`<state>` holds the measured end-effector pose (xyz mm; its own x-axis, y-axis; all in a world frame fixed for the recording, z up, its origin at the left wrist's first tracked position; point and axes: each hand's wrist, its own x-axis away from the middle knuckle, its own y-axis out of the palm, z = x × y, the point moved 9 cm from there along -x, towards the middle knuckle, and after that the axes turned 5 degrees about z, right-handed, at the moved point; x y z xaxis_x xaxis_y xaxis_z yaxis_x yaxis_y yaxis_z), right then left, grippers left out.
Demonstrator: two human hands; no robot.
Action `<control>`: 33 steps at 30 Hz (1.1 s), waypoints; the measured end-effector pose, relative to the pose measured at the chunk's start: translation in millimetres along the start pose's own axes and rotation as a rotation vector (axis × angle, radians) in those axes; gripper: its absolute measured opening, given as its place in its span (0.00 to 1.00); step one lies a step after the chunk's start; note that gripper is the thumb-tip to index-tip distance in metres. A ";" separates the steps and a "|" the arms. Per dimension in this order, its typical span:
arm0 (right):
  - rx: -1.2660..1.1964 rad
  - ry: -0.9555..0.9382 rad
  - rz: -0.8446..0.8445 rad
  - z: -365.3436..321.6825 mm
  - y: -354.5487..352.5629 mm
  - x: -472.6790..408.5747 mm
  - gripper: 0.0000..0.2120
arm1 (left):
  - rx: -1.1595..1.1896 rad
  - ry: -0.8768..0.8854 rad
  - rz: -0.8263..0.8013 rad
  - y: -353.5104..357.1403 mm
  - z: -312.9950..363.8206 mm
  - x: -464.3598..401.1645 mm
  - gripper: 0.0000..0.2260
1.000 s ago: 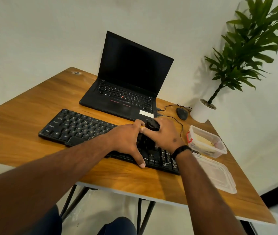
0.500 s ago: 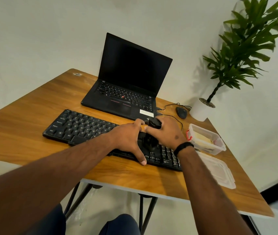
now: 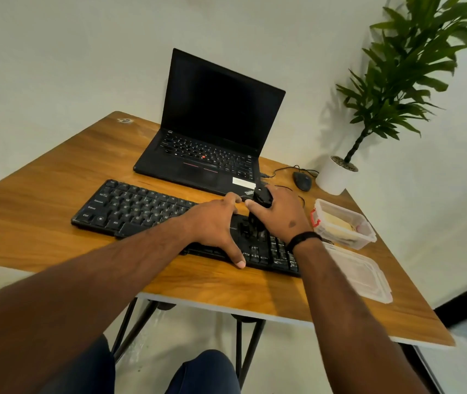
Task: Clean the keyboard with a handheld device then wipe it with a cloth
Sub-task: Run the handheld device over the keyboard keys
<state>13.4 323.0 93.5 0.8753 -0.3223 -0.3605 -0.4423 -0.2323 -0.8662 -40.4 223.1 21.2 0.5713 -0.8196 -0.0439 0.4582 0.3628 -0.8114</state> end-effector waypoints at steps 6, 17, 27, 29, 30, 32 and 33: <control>-0.066 0.004 -0.071 5.5 1.0 -1.1 0.12 | 0.006 -0.005 0.005 -0.4 0.7 -0.1 0.63; -0.115 0.077 -0.024 25.2 -6.1 10.0 0.10 | -0.003 -0.006 -0.003 -0.2 1.4 0.6 0.64; -0.141 0.087 0.116 16.9 -6.0 10.7 0.11 | -0.008 -0.001 0.004 -0.7 1.3 1.1 0.63; -0.166 0.010 0.011 10.7 -0.5 8.4 0.10 | -0.003 -0.002 0.004 -0.5 1.5 0.7 0.63; -0.198 -0.016 -0.068 5.7 4.2 9.3 0.11 | -0.001 0.000 0.005 -0.2 1.5 0.3 0.63; -0.185 -0.040 -0.109 4.1 7.3 7.3 0.10 | 0.001 -0.001 0.007 -0.8 0.7 0.0 0.63; -0.114 -0.035 -0.068 9.9 4.2 3.6 0.09 | 0.000 -0.001 0.004 -0.8 0.5 -0.1 0.63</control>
<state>16.7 330.0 85.2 0.9094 -0.2702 -0.3163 -0.3995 -0.3556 -0.8449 -40.5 223.1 22.2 0.5738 -0.8177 -0.0461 0.4559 0.3657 -0.8114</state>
